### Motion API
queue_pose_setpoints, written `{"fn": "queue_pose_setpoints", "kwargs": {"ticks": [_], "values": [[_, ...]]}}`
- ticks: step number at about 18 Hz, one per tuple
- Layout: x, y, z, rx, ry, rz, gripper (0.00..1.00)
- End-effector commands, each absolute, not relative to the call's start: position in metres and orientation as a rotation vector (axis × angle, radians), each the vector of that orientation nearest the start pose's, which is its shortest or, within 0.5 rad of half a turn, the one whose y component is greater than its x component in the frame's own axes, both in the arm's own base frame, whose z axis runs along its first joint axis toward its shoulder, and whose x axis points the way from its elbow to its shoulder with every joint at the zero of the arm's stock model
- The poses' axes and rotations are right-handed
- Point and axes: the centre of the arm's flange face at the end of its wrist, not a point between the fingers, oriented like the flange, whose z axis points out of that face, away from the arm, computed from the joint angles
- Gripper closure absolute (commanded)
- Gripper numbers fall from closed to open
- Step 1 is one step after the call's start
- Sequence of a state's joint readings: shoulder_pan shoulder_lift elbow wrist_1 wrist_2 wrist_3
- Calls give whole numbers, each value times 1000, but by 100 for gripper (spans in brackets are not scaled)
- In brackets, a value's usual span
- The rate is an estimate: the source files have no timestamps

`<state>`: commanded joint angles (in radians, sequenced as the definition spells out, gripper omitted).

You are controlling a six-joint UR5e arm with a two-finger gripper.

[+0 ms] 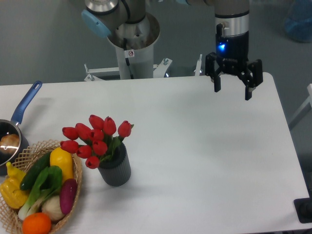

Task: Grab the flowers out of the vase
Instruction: 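Move the open gripper across the table toward the red tulips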

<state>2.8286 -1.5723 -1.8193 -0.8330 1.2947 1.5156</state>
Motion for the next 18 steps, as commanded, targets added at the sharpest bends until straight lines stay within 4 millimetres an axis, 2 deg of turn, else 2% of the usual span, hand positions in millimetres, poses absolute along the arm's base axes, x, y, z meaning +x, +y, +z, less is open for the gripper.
{"fn": "queue_pose_setpoints", "kwargs": {"ticks": [7,12,18], "values": [[-437,316,456,-2655,454,584,0],[-433,317,430,-2648,439,499,0],[-428,320,418,-2604,421,434,0]]}}
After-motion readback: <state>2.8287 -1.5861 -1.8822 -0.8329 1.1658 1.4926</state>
